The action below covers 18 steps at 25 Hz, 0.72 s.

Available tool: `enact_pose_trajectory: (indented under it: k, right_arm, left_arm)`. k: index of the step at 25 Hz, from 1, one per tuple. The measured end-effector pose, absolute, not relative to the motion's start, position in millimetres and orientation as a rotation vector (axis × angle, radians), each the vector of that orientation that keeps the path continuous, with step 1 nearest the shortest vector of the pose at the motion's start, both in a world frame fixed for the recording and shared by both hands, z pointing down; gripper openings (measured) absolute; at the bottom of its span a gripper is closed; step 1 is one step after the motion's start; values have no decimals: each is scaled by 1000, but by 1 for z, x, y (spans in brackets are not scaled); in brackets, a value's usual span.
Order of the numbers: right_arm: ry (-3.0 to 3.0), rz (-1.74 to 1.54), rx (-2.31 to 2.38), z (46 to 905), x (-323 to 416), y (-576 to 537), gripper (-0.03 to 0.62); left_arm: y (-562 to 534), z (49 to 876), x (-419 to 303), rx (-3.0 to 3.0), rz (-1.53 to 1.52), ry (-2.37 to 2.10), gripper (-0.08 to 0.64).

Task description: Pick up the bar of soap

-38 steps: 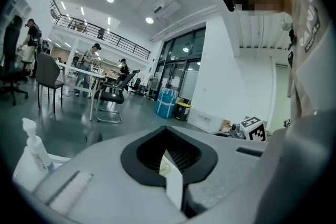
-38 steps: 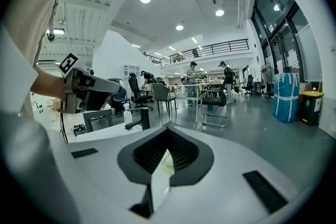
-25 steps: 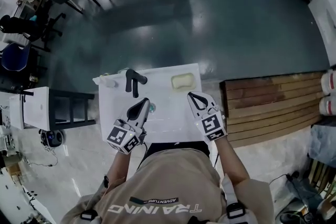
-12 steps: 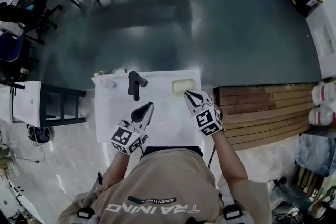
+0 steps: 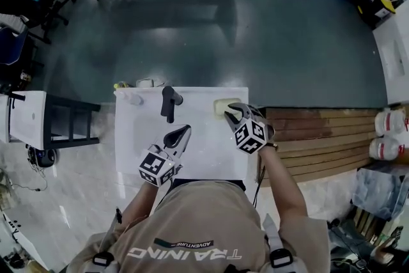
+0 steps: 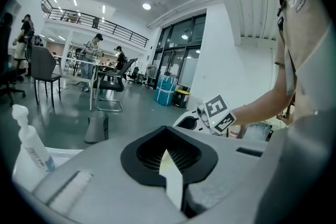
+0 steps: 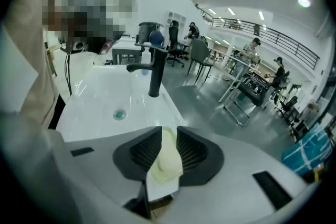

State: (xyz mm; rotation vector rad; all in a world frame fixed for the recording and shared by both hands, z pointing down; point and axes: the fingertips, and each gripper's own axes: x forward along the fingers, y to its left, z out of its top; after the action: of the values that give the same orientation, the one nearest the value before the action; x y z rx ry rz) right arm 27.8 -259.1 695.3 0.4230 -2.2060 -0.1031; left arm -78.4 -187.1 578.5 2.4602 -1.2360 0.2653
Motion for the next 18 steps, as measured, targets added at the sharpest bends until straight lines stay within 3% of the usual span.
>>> enact_pose_trajectory:
  k: [11, 18]
  right_arm:
    - [-1915, -249, 89, 741, 27, -256, 167]
    - [-1797, -237, -27, 765, 29, -261, 179]
  left_arm:
    - [-194, 582, -77, 2464, 241, -1188, -3]
    - [-193, 588, -83, 2444, 234, -1197, -4]
